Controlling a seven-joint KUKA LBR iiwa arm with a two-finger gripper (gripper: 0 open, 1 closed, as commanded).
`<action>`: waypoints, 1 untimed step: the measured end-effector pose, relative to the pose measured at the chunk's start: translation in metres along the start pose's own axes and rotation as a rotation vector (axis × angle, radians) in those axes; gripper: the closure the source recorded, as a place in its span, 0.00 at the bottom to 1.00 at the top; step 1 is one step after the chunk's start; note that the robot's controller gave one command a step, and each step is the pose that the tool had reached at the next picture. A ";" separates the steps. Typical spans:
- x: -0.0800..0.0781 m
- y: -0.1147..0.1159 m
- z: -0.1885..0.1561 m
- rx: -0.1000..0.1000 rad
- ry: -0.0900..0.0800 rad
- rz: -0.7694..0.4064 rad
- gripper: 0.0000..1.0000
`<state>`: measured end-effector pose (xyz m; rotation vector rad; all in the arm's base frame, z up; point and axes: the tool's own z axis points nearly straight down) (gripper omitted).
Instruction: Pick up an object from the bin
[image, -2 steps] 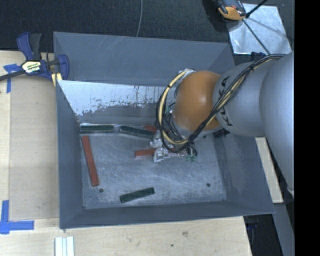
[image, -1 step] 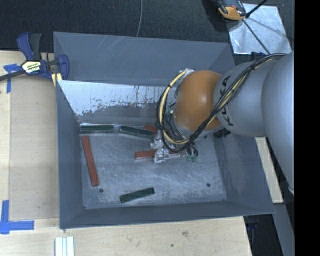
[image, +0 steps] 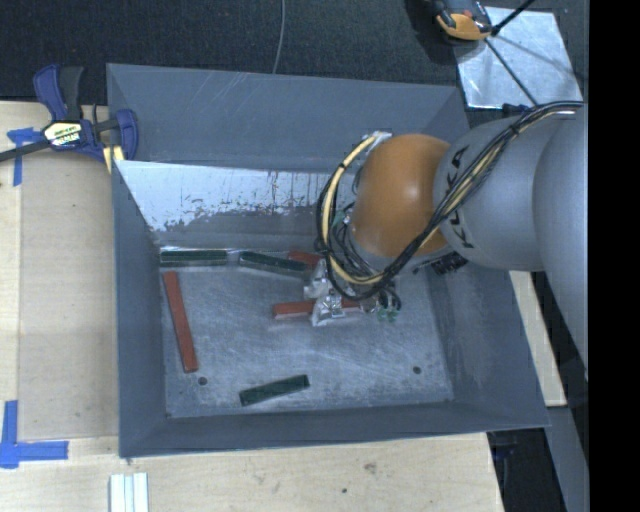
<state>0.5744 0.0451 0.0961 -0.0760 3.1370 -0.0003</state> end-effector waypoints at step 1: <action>-0.001 0.000 -0.012 0.000 -0.002 0.000 1.00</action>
Offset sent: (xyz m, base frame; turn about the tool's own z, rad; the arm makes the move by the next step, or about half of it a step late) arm -0.0003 0.0000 0.0533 0.0000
